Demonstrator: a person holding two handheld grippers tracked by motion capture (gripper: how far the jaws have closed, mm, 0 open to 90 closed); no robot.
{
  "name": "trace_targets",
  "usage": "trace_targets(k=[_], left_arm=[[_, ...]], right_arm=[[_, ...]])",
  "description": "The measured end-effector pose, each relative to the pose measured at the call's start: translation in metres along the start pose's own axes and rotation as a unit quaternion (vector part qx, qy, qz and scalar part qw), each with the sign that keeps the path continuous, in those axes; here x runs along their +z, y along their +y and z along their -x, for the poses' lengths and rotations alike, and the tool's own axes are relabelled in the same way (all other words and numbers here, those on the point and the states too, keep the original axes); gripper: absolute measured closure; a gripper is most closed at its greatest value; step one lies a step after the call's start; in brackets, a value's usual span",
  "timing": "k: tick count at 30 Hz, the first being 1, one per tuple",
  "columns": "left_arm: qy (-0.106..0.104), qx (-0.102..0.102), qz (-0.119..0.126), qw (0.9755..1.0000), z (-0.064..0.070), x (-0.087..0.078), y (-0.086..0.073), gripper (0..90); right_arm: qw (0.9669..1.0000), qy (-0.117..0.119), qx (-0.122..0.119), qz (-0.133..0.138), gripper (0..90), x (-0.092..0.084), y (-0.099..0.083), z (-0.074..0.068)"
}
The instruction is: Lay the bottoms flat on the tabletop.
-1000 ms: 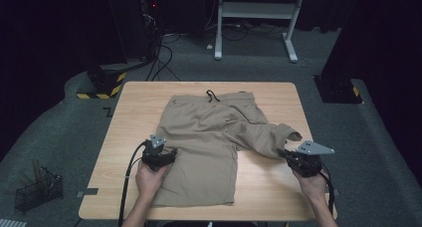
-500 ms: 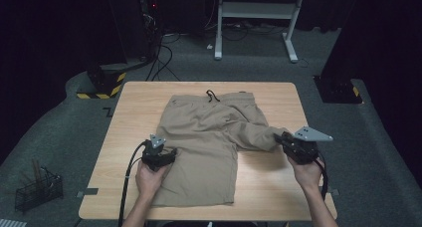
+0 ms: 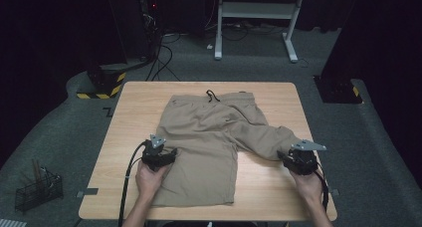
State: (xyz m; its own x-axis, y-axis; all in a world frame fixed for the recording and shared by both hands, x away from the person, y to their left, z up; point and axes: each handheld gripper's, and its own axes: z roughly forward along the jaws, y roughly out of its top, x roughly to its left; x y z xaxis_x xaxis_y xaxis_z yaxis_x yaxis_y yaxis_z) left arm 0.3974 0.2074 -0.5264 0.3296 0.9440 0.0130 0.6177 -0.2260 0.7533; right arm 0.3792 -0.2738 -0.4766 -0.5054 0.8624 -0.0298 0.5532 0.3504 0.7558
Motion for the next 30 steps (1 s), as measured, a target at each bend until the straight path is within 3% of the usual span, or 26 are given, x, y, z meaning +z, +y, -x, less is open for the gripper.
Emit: trace_targets(k=[7,12,20,25,30], left_arm=[[0.0,0.0,0.0,1.0,0.0,0.0,0.0,33.0],[0.0,0.0,0.0,1.0,0.0,0.0,0.0,33.1],[0.0,0.0,0.0,1.0,0.0,0.0,0.0,33.0],[0.0,0.0,0.0,1.0,0.0,0.0,0.0,33.0],[0.0,0.0,0.0,1.0,0.0,0.0,0.0,33.0]], right_arm=[[0.9997,0.024,-0.001,-0.002,68.6,-0.017,-0.02,-0.011],[0.9994,0.031,0.002,0.016,68.7,-0.027,-0.027,-0.017],[0.9952,0.079,-0.034,0.047,67.8,-0.038,-0.022,-0.039],[0.9955,0.078,-0.036,0.042,64.6,-0.024,-0.015,-0.043],[0.9977,0.039,-0.054,0.014,57.2,0.006,-0.009,-0.04]])
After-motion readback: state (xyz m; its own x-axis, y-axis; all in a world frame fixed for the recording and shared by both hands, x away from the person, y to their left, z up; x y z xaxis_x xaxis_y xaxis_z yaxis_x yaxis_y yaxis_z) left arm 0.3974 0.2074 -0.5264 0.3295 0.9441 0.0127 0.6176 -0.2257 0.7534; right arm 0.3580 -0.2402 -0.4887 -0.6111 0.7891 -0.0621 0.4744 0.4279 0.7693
